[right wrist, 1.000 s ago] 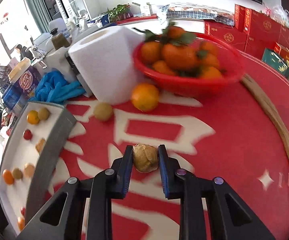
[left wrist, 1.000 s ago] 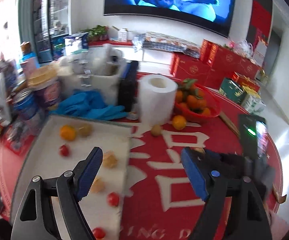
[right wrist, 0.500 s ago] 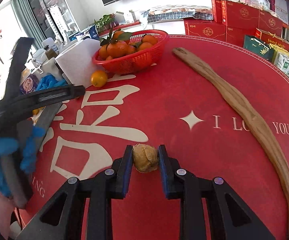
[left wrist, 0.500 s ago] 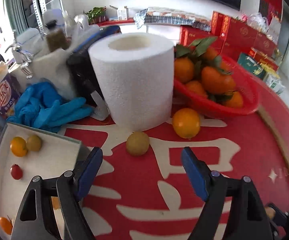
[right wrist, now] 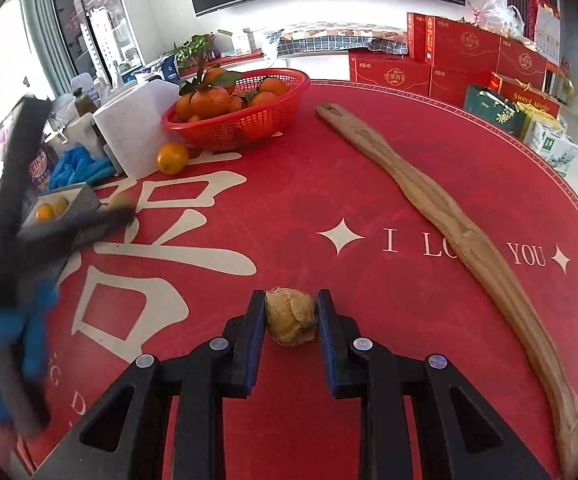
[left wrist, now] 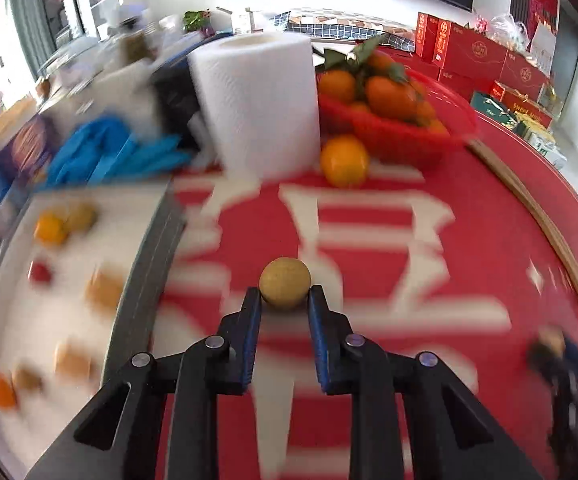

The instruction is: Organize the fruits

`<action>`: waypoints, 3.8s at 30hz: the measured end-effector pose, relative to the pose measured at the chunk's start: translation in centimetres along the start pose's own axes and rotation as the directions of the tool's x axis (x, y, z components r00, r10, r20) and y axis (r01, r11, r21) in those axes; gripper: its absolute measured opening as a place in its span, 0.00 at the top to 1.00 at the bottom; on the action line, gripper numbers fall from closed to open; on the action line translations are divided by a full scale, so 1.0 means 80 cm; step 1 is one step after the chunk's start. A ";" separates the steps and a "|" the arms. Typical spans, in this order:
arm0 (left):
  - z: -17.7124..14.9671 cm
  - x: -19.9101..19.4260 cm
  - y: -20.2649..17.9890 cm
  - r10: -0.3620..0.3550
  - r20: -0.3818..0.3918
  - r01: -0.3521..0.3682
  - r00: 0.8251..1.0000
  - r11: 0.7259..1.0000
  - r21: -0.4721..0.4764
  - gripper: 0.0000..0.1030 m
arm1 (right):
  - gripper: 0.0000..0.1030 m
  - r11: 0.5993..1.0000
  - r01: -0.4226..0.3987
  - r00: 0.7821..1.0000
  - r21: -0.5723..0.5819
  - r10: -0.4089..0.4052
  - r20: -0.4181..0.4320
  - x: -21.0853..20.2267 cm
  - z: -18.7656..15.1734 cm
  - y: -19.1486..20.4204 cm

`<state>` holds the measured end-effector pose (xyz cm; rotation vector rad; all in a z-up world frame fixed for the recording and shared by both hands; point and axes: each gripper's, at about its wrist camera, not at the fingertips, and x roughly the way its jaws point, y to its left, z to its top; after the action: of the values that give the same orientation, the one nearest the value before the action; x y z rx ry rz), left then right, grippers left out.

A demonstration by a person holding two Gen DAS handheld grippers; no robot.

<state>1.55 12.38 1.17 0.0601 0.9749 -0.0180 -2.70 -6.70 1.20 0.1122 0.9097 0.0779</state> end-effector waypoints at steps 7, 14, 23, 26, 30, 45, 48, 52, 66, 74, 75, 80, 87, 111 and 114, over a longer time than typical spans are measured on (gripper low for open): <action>-0.051 -0.029 0.017 0.097 0.055 -0.095 0.994 0.995 -0.027 0.32 | 0.74 0.990 0.099 0.995 -0.105 -0.098 0.011 -0.004 -0.013 0.023; -0.051 -0.027 0.034 0.081 0.060 -0.078 0.995 0.995 -0.054 0.21 | 0.09 0.980 0.138 0.990 -0.142 -0.141 -0.007 0.004 -0.015 0.029; -0.050 -0.027 0.031 0.077 0.059 -0.074 0.995 0.996 -0.050 0.19 | 0.00 0.991 0.094 0.994 -0.097 -0.098 -0.043 0.012 -0.013 0.019; -0.050 -0.027 0.031 0.077 0.059 -0.074 0.995 0.996 -0.050 0.18 | 0.00 0.991 0.094 0.994 -0.096 -0.098 -0.042 0.011 -0.013 0.019; -0.050 -0.027 0.031 0.077 0.059 -0.074 0.995 0.996 -0.050 0.18 | 0.00 0.991 0.094 0.994 -0.095 -0.098 -0.042 0.011 -0.014 0.020; -0.050 -0.027 0.030 0.067 0.060 -0.064 0.996 0.997 -0.045 0.23 | 0.11 0.990 0.087 0.996 -0.108 -0.090 -0.025 0.008 -0.014 0.024; -0.052 -0.033 0.025 0.014 0.056 -0.013 0.998 1.000 -0.016 0.63 | 0.63 0.989 0.066 0.998 -0.130 -0.068 -0.011 -0.004 -0.015 0.033; -0.052 -0.043 0.024 -0.090 0.023 0.090 0.996 0.996 -0.001 0.85 | 0.75 0.995 -0.035 0.999 -0.089 0.032 -0.041 -0.007 -0.013 0.030; -0.042 -0.127 0.136 -0.055 0.155 0.072 0.986 0.992 -0.108 0.96 | 0.75 0.939 -0.274 0.962 -0.208 0.271 -0.042 -0.040 0.046 0.152; -0.059 -0.117 0.189 0.006 0.128 0.014 0.992 0.987 -0.158 0.95 | 0.75 0.882 -0.363 0.931 -0.302 0.353 -0.087 -0.025 0.066 0.254; -0.062 -0.117 0.184 -0.003 0.131 0.021 0.991 0.991 -0.135 0.95 | 0.75 0.877 -0.375 0.927 -0.302 0.363 -0.096 -0.023 0.070 0.262; -0.077 -0.118 0.151 -0.081 0.137 0.089 0.987 0.995 -0.052 0.59 | 0.75 0.839 -0.471 0.880 -0.272 0.428 -0.203 0.001 0.095 0.294; -0.080 -0.123 0.177 -0.018 0.134 0.037 0.991 0.990 -0.138 0.21 | 0.52 0.822 -0.484 0.865 -0.300 0.397 -0.306 0.034 0.086 0.325; -0.079 -0.095 0.215 0.164 -0.056 -0.172 0.985 0.959 -0.226 0.11 | 0.00 0.791 -0.237 0.968 -0.565 0.145 -0.203 0.008 0.066 0.358; -0.079 -0.095 0.213 0.177 -0.051 -0.184 0.983 0.958 -0.219 0.11 | 0.00 0.781 -0.225 0.972 -0.582 0.137 -0.192 0.006 0.064 0.361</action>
<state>-7.22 29.70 4.69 -0.0579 0.9941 0.2610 1.06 21.64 7.65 -0.4099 0.9735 0.5619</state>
